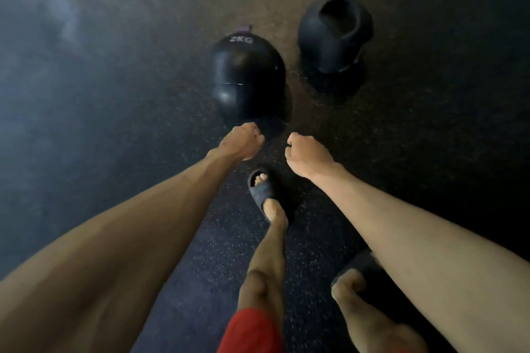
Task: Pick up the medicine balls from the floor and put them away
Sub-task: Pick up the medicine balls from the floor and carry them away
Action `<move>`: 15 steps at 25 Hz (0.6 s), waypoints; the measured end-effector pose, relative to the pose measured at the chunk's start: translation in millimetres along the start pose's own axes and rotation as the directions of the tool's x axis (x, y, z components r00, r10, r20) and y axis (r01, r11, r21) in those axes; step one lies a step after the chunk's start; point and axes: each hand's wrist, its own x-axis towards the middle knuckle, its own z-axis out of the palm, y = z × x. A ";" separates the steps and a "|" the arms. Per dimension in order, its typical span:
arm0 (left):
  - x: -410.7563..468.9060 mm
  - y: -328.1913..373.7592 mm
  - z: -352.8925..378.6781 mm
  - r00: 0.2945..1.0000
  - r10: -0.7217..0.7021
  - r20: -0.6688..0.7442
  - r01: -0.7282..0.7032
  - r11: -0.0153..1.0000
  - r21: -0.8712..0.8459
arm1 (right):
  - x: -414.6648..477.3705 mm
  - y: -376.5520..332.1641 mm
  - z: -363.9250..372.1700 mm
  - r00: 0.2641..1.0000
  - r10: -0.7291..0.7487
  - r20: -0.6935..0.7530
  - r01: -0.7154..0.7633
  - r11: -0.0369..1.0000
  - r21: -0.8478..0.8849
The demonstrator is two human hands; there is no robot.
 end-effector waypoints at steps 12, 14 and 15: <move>177.9 -107.2 -84.1 0.985 -0.126 -0.119 0.090 0.958 -0.274 | 216.5 -120.3 5.2 0.987 -0.081 -0.137 0.063 0.989 -0.134; 216.5 -115.6 -81.3 0.974 -0.184 -0.132 0.133 0.936 -0.326 | 255.4 -122.0 11.8 0.984 -0.099 -0.149 0.075 0.984 -0.159; 233.5 -118.0 -78.8 0.969 -0.206 -0.137 0.146 0.924 -0.354 | 273.8 -120.6 16.4 0.980 -0.125 -0.155 0.096 0.979 -0.182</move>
